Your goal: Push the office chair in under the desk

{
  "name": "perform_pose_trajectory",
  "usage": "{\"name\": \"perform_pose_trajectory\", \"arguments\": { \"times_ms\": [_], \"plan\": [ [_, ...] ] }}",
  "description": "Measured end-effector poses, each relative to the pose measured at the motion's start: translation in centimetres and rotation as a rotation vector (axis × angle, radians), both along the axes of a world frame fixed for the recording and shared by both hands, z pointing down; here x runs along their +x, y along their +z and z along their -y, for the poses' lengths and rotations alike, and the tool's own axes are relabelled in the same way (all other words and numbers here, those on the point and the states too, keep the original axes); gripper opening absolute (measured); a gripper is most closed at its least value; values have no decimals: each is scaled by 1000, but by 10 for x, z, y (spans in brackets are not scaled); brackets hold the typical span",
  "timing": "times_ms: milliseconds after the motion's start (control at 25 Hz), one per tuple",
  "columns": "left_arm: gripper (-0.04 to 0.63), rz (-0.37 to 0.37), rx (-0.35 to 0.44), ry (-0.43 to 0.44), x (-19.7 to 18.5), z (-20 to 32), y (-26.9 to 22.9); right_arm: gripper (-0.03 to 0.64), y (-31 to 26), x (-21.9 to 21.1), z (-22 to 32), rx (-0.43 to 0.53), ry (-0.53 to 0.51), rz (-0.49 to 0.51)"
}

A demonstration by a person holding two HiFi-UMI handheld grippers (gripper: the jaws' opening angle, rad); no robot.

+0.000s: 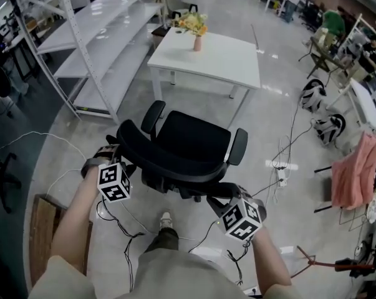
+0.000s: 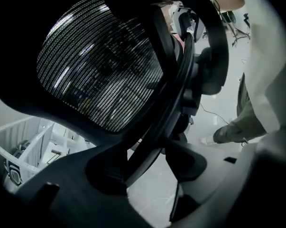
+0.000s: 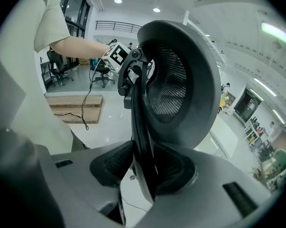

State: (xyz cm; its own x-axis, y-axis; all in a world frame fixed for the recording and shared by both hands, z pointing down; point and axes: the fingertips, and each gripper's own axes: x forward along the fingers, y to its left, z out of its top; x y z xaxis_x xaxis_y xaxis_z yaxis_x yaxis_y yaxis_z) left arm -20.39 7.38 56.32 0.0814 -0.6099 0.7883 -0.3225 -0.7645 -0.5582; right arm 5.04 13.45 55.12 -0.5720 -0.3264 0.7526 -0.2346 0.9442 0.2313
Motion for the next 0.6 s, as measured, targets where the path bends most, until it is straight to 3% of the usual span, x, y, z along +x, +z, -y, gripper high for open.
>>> {"name": "perform_pose_trajectory", "arguments": {
  "times_ms": [600],
  "plan": [
    [259,-43,0,41,-11,104,-1,178,3,-4,115,-29,175,-48]
  ]
}}
